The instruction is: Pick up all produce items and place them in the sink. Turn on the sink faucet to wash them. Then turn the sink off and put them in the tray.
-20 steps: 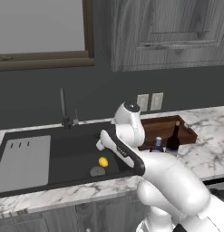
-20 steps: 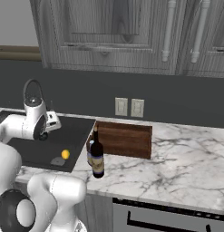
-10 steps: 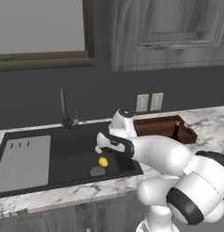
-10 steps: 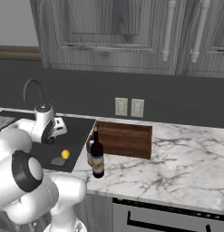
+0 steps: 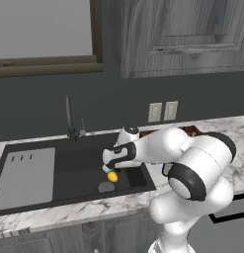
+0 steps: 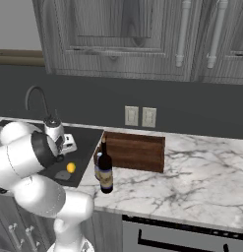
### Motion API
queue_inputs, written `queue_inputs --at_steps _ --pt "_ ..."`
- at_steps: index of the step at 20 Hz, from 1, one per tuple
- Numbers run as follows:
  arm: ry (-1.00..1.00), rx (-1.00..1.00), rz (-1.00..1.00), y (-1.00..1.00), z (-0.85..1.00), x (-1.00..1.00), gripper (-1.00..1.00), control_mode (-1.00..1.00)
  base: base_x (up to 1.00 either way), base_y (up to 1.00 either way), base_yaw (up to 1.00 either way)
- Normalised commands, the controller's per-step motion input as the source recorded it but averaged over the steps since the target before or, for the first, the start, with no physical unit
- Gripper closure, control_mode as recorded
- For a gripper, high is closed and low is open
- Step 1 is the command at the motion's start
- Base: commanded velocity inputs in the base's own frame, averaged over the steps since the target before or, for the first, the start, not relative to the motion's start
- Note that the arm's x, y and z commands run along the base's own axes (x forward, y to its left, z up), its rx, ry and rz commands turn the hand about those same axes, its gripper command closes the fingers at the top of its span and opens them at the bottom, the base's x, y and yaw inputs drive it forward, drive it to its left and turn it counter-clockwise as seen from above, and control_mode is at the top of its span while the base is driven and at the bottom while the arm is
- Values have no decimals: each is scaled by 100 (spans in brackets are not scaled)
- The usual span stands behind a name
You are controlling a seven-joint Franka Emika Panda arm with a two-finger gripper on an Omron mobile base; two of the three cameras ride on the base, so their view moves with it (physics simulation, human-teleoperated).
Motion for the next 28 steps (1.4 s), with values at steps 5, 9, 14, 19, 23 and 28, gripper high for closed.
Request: queue_inputs --at_steps 5,9,14,19,23,28 --pt "7 -4 -1 8 -47 31 100 -100 0 0 0" --pt "10 -6 -1 8 -36 22 100 -100 0 0 0" --pt "5 -4 -2 9 -30 32 100 -100 0 0 0" --pt "1 -2 -2 8 -31 34 100 -100 0 0 0" --pt "1 -2 0 11 -35 32 100 -100 0 0 0" --pt "4 0 0 12 -32 28 100 -100 0 0 0"
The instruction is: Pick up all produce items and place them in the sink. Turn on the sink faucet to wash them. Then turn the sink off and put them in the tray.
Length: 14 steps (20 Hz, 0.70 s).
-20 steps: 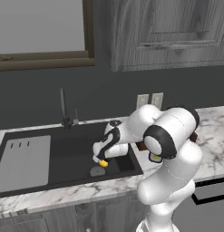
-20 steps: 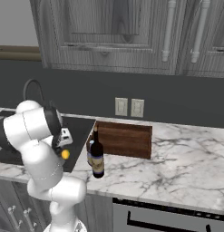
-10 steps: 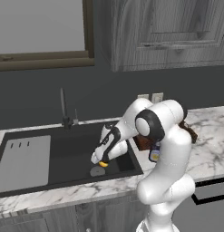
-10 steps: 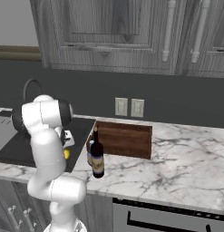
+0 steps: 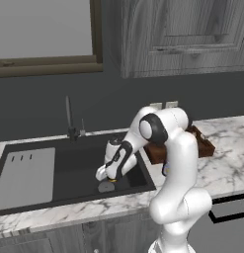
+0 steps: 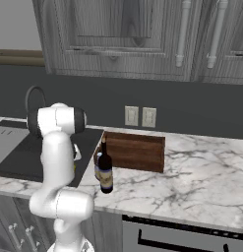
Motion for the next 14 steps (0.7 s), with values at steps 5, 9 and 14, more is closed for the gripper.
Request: queue_inputs --at_steps 5,9,14 --pt "3 0 0 6 -31 23 100 -100 0 0 0" --pt "2 0 0 3 -30 17 -100 -100 0 0 0" --pt "0 0 0 2 -5 3 -100 -100 0 0 0"
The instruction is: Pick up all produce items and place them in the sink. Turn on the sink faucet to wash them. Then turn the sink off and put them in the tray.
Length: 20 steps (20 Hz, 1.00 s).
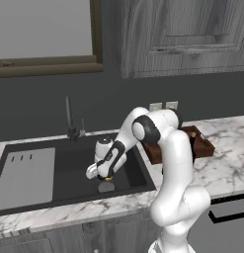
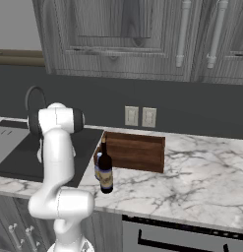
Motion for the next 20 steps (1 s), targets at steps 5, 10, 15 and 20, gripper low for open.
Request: queue_inputs --at_steps 5,10,15,20 --pt "0 0 -4 3 19 -19 -100 -100 0 0 0" --pt "-3 0 -4 0 33 -34 -100 -100 0 0 0" --pt "-6 0 -4 0 45 -42 -100 -100 0 0 0" --pt "-8 0 -2 0 54 -43 -100 -100 0 0 0"
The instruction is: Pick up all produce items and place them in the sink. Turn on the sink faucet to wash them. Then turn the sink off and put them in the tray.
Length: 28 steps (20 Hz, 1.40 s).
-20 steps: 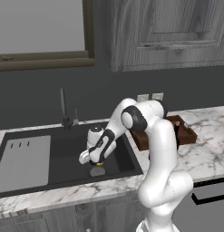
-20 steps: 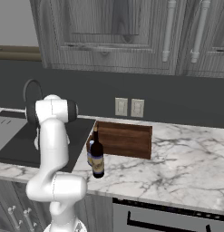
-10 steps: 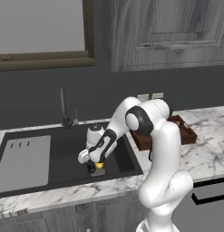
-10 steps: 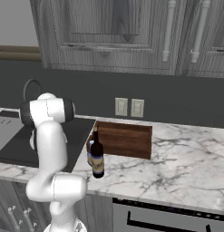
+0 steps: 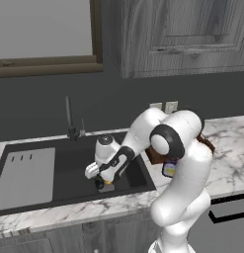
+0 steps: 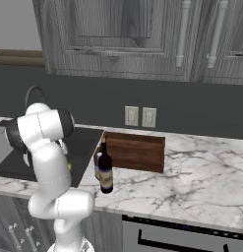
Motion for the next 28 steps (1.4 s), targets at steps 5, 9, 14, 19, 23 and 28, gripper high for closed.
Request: queue_inputs --at_steps 5,9,14,19,23,28 --pt "-13 0 0 0 54 -46 -100 -100 0 0 0" --pt "-15 0 0 0 57 -45 -100 -100 0 0 0" --pt "-15 2 0 0 63 -46 -100 -100 0 0 0" --pt "-13 3 0 -2 77 -35 -100 -100 0 0 0" --pt "-14 3 0 -3 72 -22 -100 -100 0 0 0" --pt "-15 2 0 -1 65 -17 -100 -100 0 0 0"
